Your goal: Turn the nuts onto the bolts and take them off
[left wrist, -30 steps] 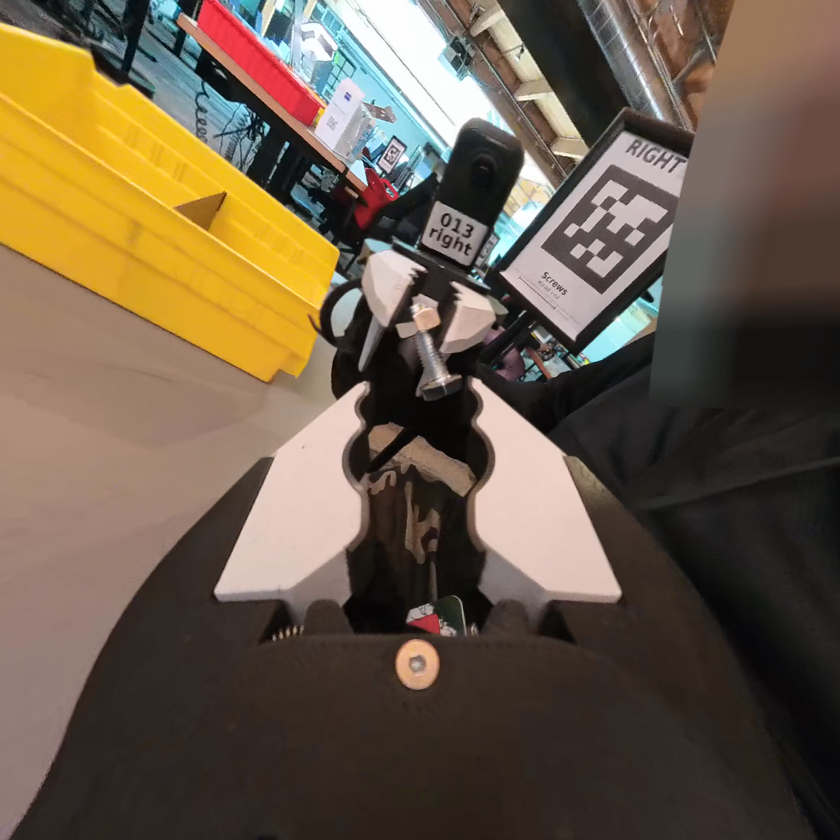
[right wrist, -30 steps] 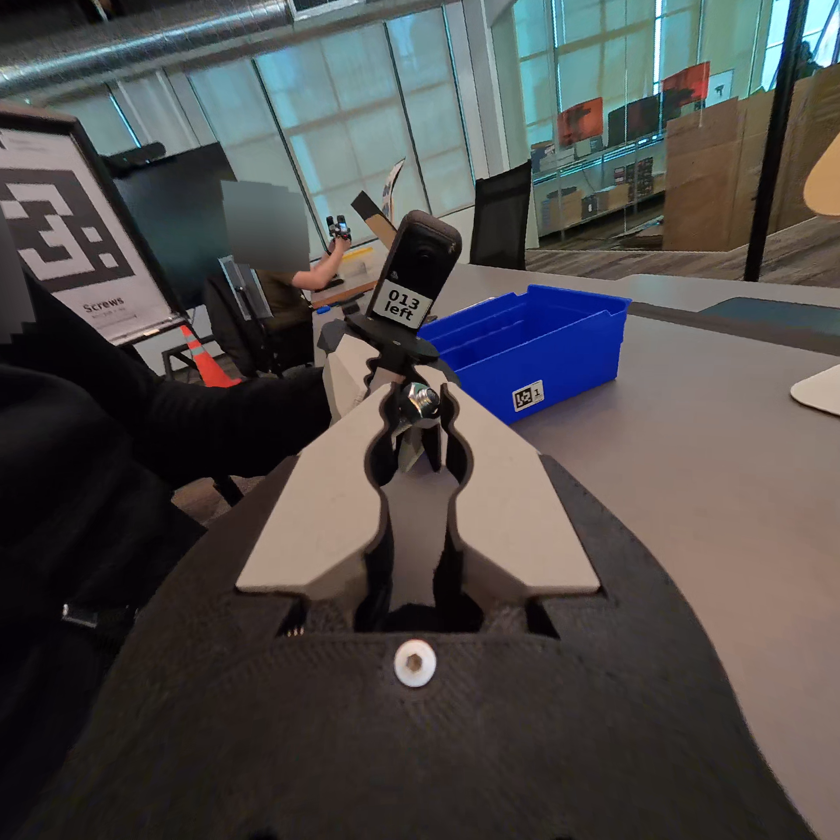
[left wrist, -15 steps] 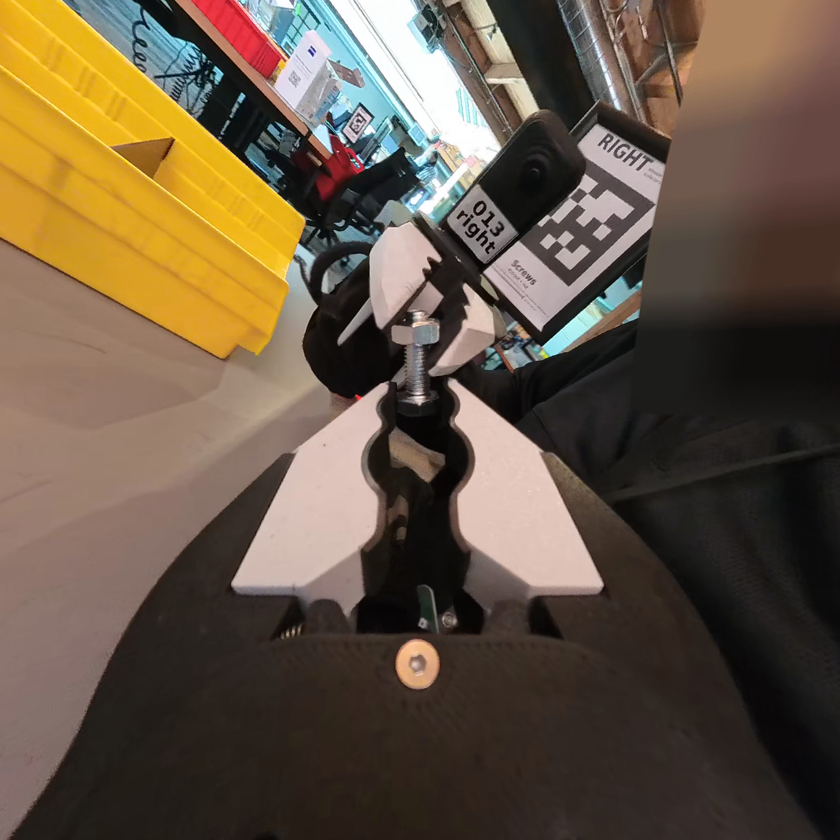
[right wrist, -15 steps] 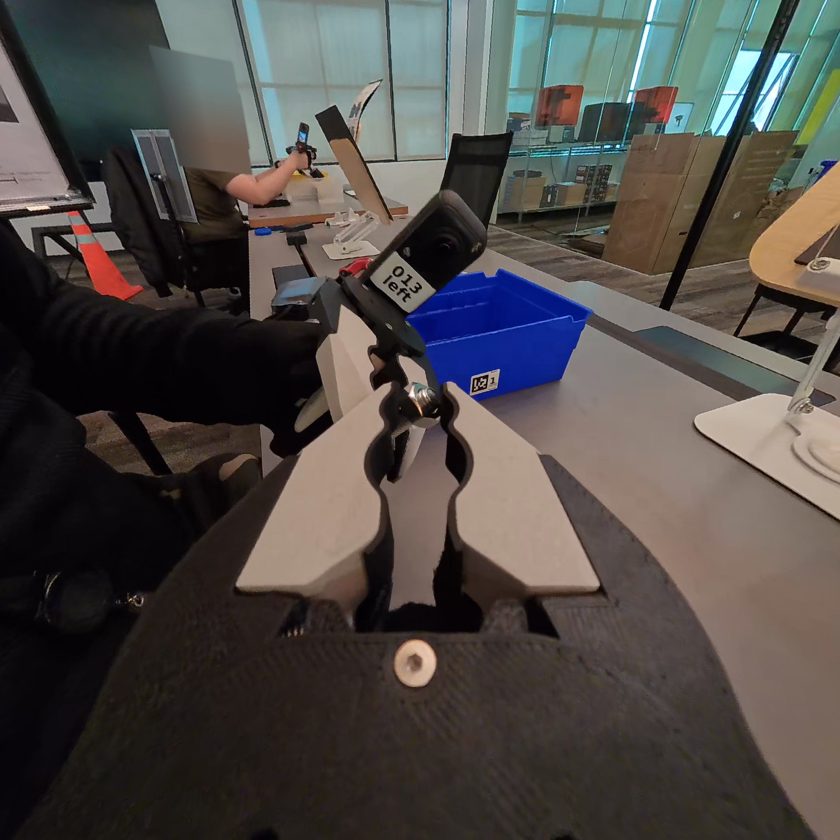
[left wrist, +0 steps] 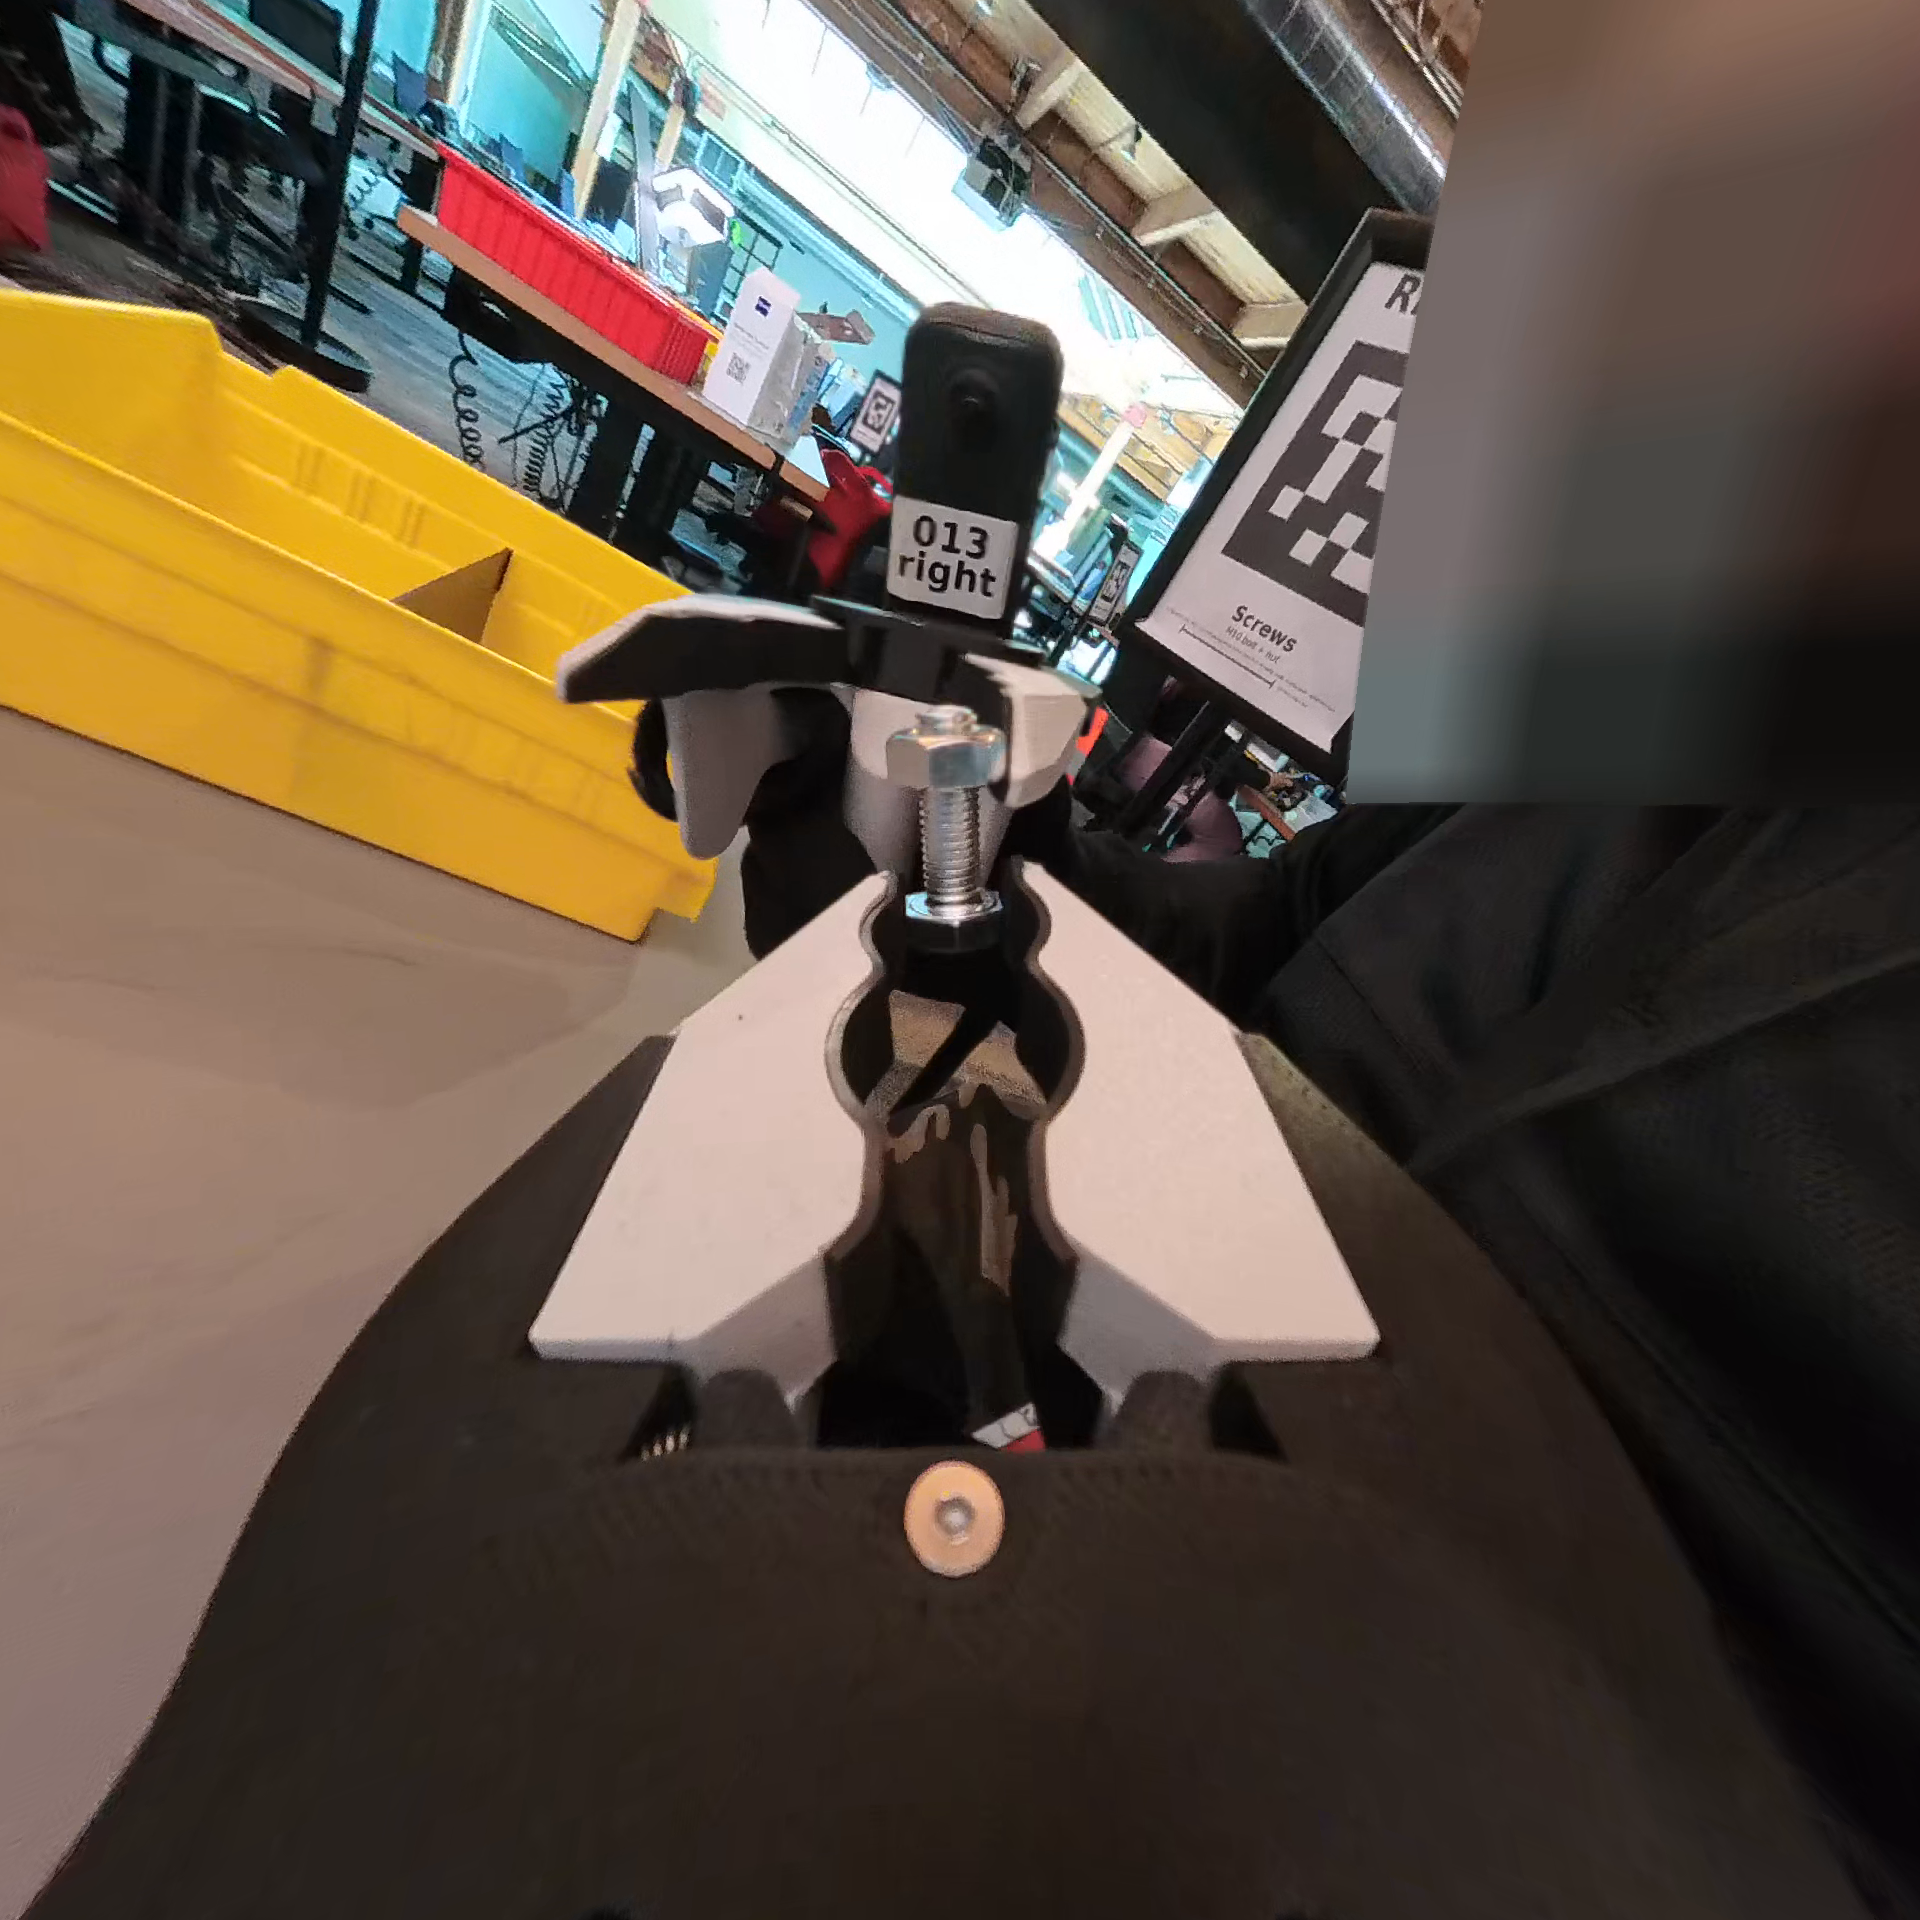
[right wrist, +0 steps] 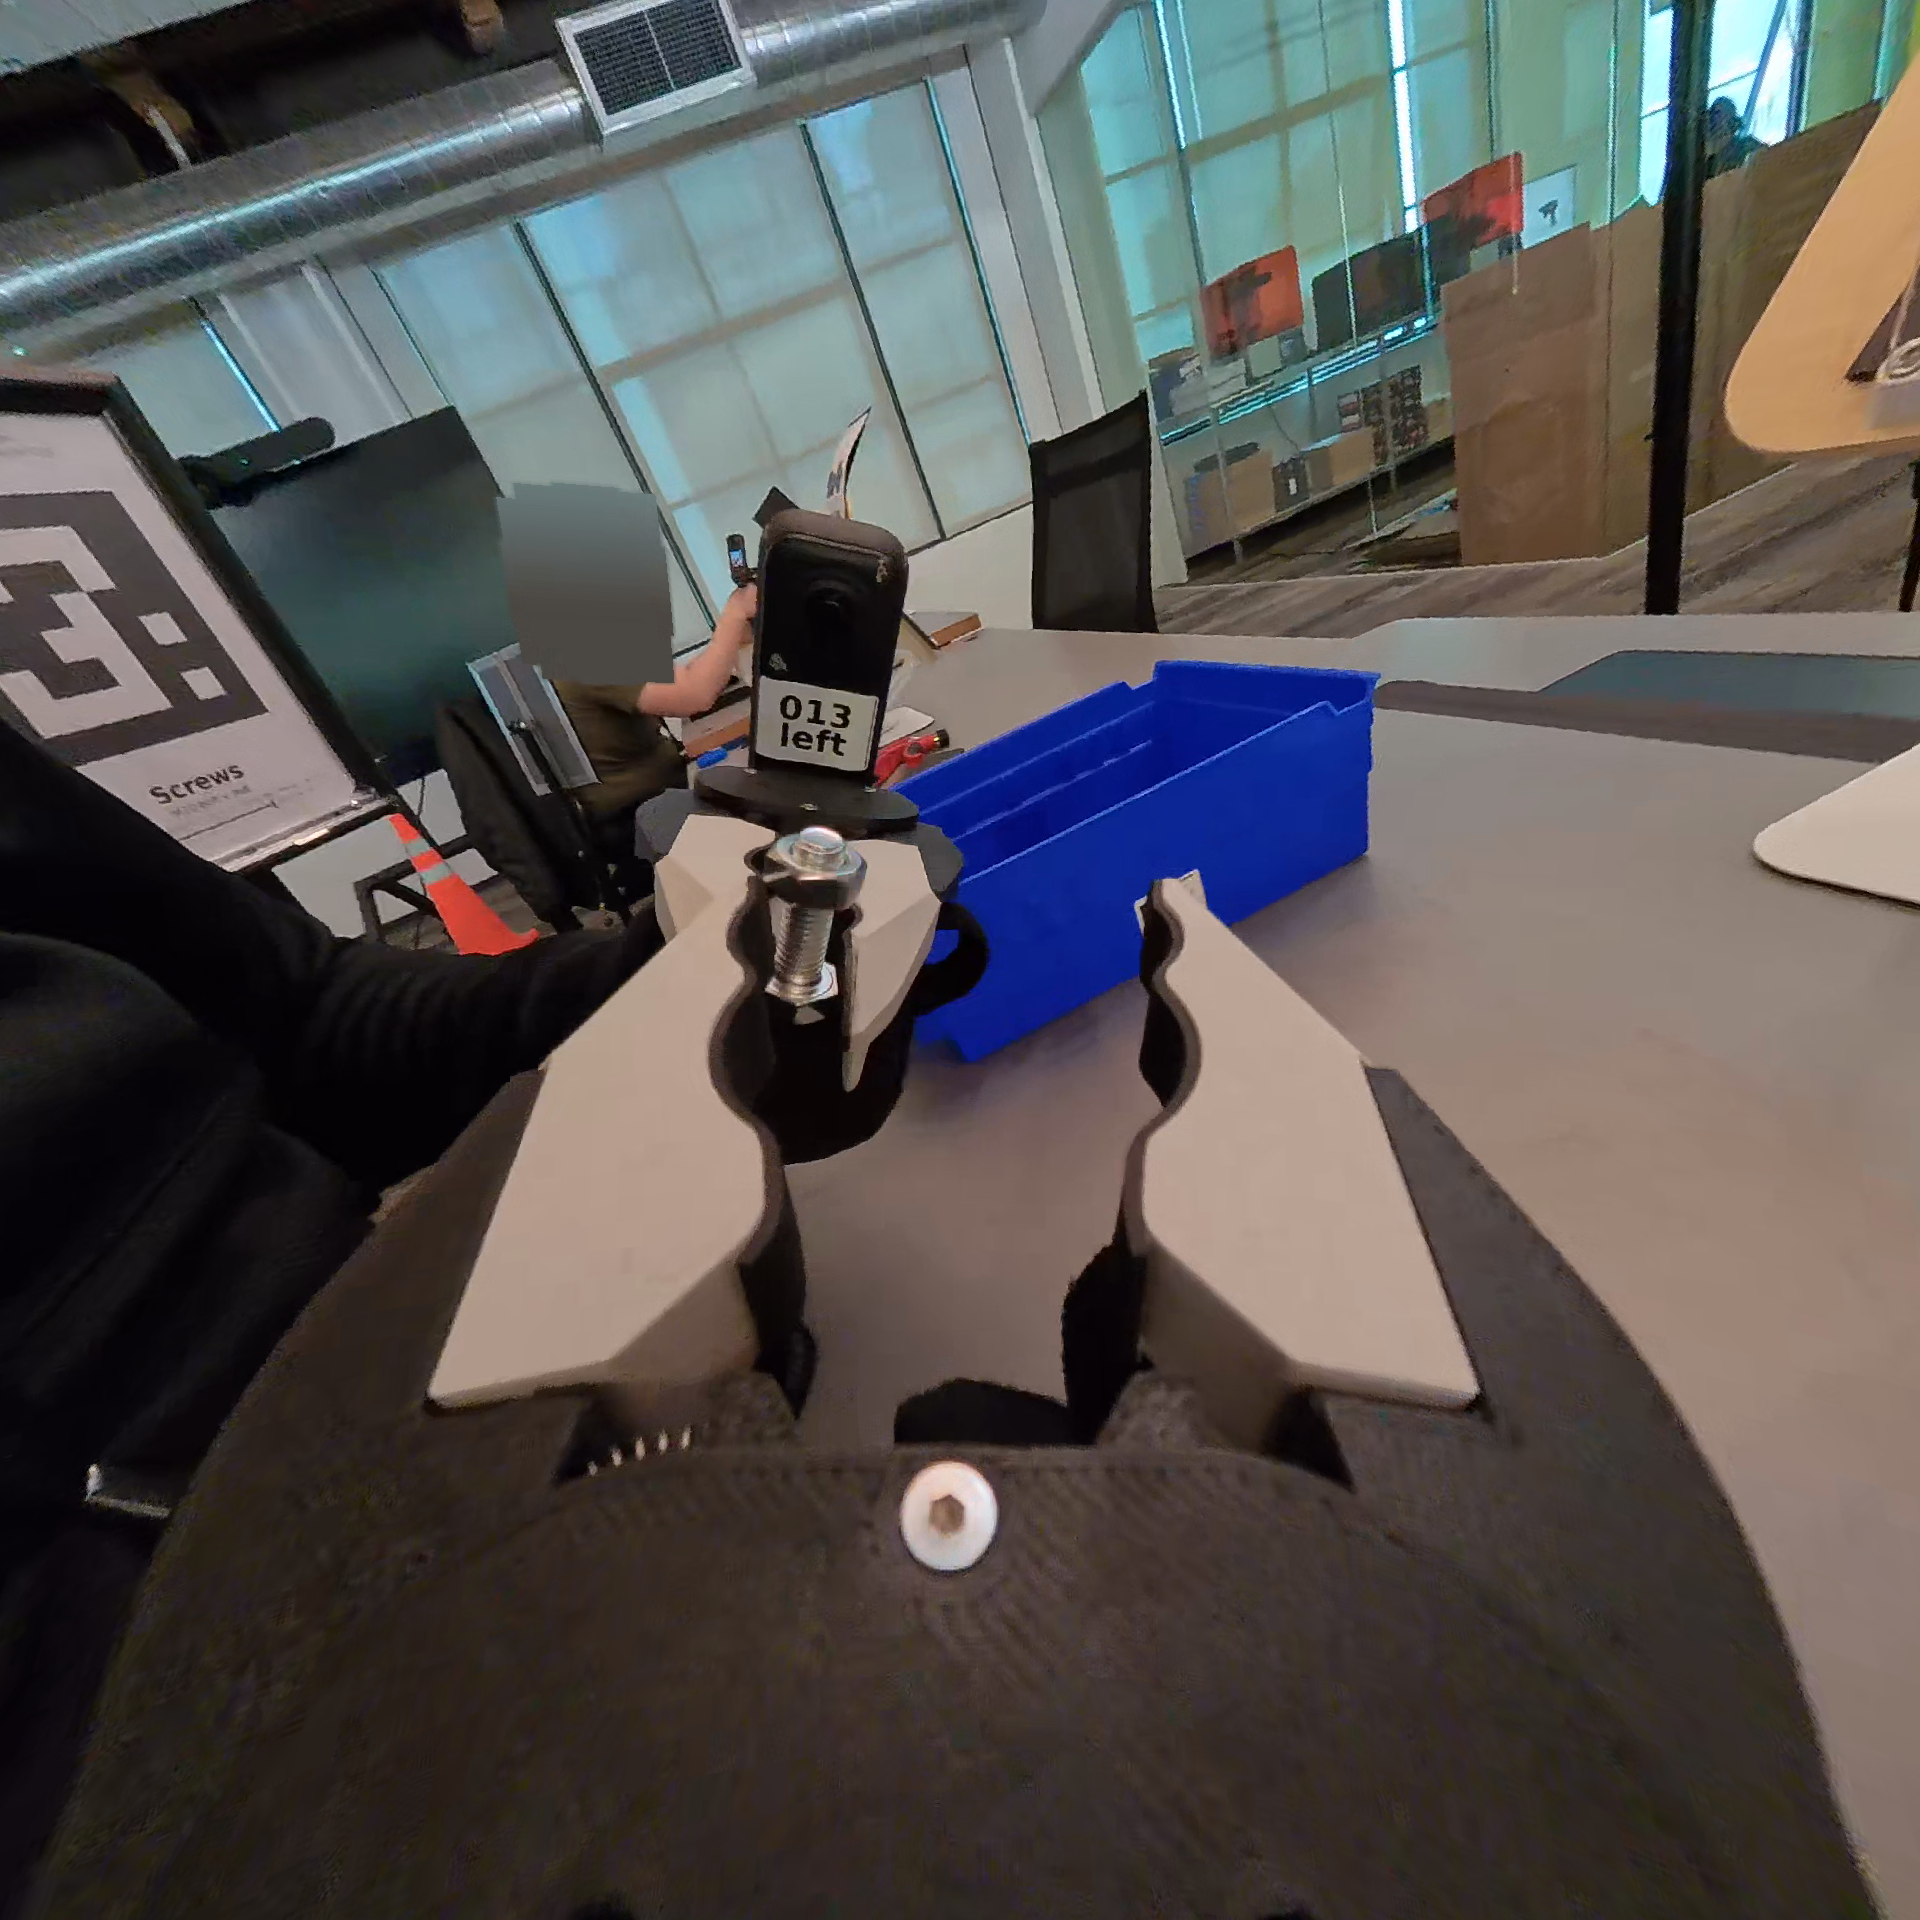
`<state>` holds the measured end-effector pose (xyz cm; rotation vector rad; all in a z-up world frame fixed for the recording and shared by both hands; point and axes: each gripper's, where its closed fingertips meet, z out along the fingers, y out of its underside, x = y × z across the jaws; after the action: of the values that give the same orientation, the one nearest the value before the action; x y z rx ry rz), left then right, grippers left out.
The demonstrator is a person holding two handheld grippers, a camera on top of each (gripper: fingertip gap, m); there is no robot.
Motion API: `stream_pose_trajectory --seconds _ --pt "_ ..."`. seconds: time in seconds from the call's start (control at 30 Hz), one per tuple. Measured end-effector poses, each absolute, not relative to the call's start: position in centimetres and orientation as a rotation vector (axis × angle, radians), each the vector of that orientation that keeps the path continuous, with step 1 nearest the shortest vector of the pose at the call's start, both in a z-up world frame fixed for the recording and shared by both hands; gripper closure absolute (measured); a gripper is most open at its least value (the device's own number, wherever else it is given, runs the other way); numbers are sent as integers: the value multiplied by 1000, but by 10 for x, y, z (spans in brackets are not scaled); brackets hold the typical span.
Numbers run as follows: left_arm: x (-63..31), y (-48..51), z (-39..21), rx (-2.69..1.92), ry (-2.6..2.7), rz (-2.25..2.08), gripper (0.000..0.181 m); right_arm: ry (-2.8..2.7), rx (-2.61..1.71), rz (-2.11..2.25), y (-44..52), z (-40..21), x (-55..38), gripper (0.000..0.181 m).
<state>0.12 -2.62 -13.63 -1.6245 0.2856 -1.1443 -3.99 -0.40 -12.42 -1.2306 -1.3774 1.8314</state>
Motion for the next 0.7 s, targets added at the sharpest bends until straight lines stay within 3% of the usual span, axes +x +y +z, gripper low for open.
stream_pose_trajectory --seconds 0.17,0.23,0.27,0.7 --pt "4 -29 -129 -1587 324 -1104 165 -1351 -1247 1909 -5 -122 -40 103" --pt "2 -32 -120 -1546 341 -1091 165 -1301 -1279 1936 5 -123 -38 121" --pt "1 -32 -118 -1545 346 -1077 165 -1282 -1291 1939 10 -124 -38 121" --pt "9 -33 -120 -1561 407 -1005 165 -1277 -1229 2068 -7 -112 -38 97"
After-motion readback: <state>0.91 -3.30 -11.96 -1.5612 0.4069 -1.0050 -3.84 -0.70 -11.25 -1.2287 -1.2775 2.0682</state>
